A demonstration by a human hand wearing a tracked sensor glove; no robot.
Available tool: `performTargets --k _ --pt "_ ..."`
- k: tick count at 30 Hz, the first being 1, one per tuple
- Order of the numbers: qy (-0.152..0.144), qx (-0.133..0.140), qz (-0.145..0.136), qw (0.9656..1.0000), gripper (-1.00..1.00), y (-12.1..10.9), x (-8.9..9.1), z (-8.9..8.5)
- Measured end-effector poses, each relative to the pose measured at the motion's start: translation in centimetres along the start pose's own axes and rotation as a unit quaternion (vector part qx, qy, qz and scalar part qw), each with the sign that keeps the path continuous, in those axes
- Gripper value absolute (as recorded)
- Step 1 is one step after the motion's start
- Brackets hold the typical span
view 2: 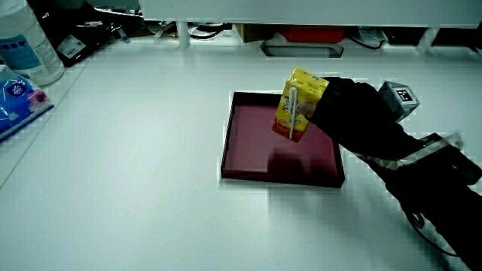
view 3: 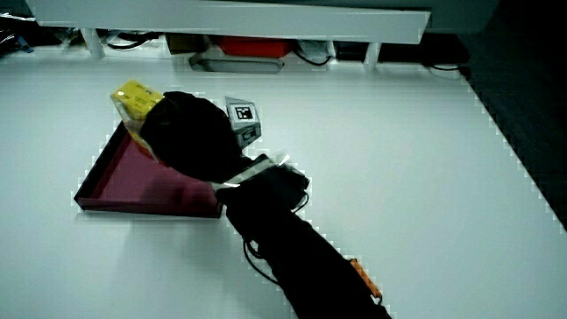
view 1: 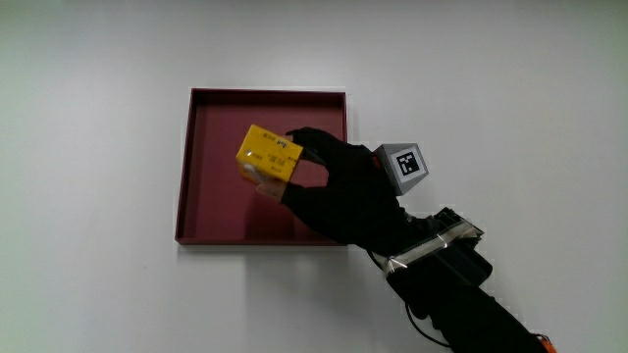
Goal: Place ice redtea
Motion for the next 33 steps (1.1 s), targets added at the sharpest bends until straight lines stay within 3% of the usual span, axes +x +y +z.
performTargets --k 8,13,16,17,22,24,33 --pt "0.007 0.051 -0.047 0.9976 0.00 0.1 3.0 1.3" --pt "0.014 0.068 -0.077 0.9946 0.00 -0.2 4.7 1.8" --pt "0.016 0.067 -0.079 0.9945 0.00 -0.4 5.6 1.9" --pt "0.029 0.074 -0.088 0.9930 0.00 -0.5 5.7 1.9" --pt "0.031 0.070 -0.091 0.9929 0.00 -0.5 6.1 2.1" --pt "0.046 0.066 -0.089 0.9928 0.00 -0.5 6.0 2.0" --pt "0.044 0.070 -0.095 0.9921 -0.38 -0.6 6.5 2.0"
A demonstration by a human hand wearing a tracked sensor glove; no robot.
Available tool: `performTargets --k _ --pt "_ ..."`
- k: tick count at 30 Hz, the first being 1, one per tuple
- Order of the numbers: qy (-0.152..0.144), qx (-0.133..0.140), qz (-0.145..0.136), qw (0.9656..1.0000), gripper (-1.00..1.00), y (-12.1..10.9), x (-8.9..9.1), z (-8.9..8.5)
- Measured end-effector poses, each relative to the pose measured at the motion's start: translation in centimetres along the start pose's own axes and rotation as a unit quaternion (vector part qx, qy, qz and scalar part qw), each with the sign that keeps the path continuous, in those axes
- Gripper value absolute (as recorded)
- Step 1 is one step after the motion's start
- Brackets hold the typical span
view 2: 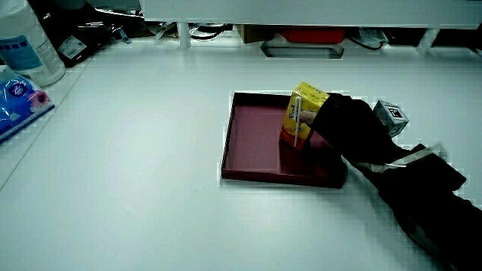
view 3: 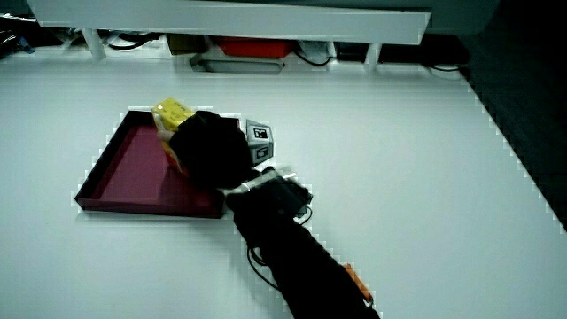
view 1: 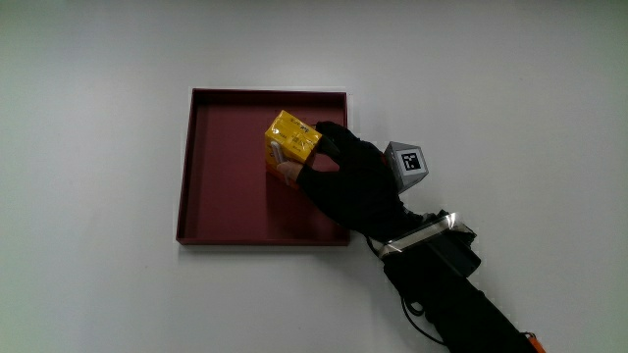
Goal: Place ice redtea
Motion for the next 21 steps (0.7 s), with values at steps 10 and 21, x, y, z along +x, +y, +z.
performTargets --k 10,21 --pt "0.040 -0.002 -0.015 0.9991 -0.79 -1.1 0.0 0.6" --pt "0.001 -0.006 0.006 1.0000 -1.00 -4.7 -4.1 2.4"
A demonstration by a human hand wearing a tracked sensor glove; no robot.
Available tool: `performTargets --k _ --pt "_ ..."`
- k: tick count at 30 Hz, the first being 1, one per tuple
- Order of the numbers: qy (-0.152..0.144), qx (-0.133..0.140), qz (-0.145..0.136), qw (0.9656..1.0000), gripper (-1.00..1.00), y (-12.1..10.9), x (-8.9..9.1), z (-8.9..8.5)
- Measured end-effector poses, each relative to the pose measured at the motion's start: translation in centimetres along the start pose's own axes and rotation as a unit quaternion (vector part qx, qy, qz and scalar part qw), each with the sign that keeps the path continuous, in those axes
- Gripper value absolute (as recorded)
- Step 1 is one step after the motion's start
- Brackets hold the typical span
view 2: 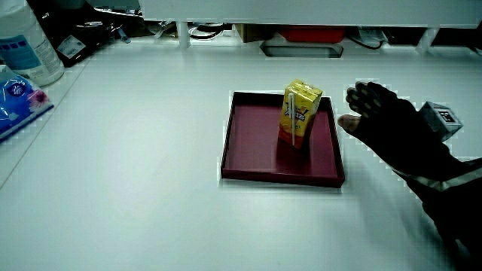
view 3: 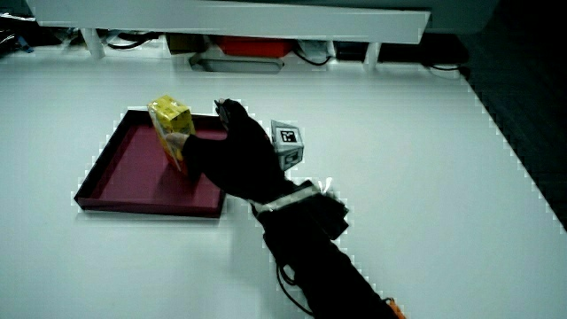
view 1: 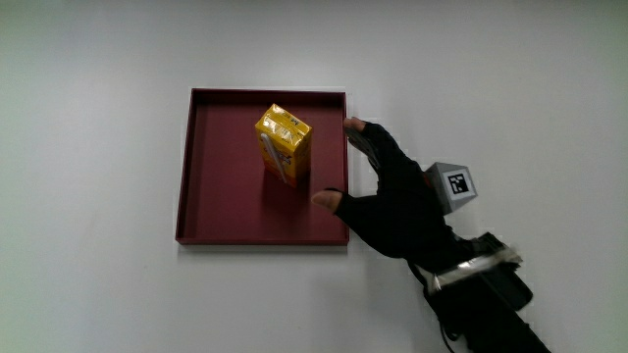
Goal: Place ice redtea
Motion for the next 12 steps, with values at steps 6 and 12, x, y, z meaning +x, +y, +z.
performTargets --k 6,12 --pt "-0.083 -0.016 -0.008 0.9964 -1.00 -2.8 -2.0 1.5" --pt "-0.111 -0.037 0.012 0.9930 -1.00 -5.2 -4.0 2.0"
